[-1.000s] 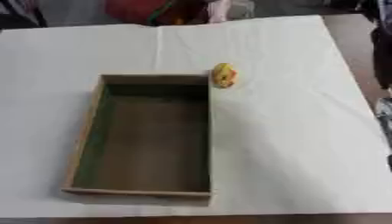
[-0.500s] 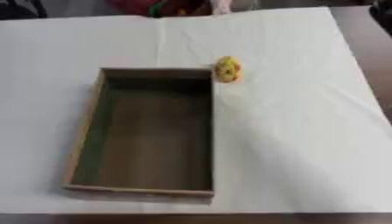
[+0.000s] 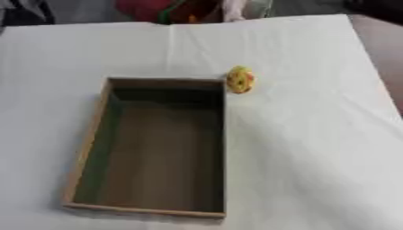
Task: Pick up objects on the table and place them in the box.
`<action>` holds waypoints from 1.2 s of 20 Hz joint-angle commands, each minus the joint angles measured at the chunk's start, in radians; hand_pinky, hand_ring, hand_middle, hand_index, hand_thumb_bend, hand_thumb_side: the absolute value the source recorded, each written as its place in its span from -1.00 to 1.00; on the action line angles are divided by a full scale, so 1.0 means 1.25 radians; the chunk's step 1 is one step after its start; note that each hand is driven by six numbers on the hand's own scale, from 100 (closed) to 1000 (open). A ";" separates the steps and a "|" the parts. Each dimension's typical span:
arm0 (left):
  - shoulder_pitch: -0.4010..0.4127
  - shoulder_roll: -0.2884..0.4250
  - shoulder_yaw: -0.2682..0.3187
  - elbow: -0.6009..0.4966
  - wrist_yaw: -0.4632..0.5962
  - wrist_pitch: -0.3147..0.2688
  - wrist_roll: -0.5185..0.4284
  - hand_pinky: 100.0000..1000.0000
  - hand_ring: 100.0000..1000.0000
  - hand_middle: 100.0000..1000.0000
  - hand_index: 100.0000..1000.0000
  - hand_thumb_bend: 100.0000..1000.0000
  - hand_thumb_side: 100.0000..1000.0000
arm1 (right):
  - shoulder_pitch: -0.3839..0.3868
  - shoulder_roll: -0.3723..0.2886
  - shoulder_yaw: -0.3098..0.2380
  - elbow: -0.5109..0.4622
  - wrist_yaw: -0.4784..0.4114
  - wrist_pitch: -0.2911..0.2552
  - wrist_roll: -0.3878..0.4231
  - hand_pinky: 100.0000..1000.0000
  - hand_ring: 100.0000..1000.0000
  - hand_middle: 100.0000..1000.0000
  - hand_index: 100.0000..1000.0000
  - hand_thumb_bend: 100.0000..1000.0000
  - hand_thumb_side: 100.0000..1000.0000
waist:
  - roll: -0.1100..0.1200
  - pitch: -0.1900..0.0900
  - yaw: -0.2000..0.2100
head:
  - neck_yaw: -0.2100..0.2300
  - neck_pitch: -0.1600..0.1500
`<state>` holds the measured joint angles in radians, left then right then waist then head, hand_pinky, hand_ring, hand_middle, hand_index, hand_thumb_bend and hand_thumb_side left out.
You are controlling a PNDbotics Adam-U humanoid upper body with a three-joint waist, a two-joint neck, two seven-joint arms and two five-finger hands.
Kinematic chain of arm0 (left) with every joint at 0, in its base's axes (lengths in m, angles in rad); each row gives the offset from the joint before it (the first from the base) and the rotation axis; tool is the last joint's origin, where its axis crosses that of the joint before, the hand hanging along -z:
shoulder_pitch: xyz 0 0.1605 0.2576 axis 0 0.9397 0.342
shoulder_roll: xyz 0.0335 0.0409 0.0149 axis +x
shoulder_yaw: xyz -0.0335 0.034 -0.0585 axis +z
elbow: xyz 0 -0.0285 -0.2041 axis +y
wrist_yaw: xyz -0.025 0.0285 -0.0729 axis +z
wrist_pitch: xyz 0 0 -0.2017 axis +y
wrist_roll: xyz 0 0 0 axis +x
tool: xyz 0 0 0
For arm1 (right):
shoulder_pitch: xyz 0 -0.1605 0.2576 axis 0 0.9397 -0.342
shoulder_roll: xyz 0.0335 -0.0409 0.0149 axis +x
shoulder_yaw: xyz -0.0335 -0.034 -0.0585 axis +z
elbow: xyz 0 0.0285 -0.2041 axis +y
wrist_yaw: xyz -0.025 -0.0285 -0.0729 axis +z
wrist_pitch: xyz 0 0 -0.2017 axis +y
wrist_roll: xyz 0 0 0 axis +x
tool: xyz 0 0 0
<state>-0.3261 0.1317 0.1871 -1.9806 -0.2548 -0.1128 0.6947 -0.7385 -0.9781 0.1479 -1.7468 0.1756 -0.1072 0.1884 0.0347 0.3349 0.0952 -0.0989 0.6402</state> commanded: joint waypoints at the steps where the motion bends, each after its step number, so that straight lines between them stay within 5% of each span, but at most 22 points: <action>1: -0.003 0.013 -0.001 -0.016 0.002 0.001 -0.004 -0.51 -0.17 -0.22 0.13 -1.00 0.72 | -0.060 -0.007 0.006 0.103 0.065 -0.065 0.114 0.51 0.65 0.68 0.87 -0.59 0.40 | -0.002 -0.012 0.003 | 0.003 -0.005; 6: -0.001 0.014 -0.002 -0.016 0.002 0.003 -0.006 -0.51 -0.17 -0.22 0.13 -1.00 0.72 | -0.129 0.027 0.022 0.242 0.143 -0.167 0.238 0.59 0.72 0.71 0.90 -0.30 0.17 | -0.003 -0.012 0.006 | 0.009 -0.003; 12: 0.001 0.014 -0.003 -0.016 0.002 0.002 -0.008 -0.50 -0.17 -0.22 0.13 -1.00 0.74 | -0.176 0.065 0.045 0.343 0.223 -0.230 0.315 0.61 0.74 0.68 0.92 -0.25 0.10 | -0.003 -0.016 0.009 | 0.003 -0.005; 18: 0.001 0.015 -0.004 -0.016 0.003 0.002 -0.011 -0.50 -0.17 -0.22 0.13 -1.00 0.73 | -0.213 0.105 0.071 0.414 0.281 -0.247 0.353 0.64 0.78 0.70 1.00 -0.16 -0.01 | -0.005 -0.020 0.013 | -0.006 -0.013; 24: 0.001 0.012 -0.006 -0.016 0.005 0.003 -0.013 -0.50 -0.17 -0.22 0.13 -1.00 0.73 | -0.246 0.150 0.076 0.481 0.261 -0.212 0.401 0.65 0.81 0.71 1.00 -0.19 -0.03 | -0.007 -0.022 0.013 | -0.010 -0.018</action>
<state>-0.3181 0.1318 0.1808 -1.9806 -0.2500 -0.1088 0.6823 -1.0204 -0.7783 0.2477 -1.1539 0.5132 -0.3790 0.6779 0.0282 0.3323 0.1109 -0.1088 0.6307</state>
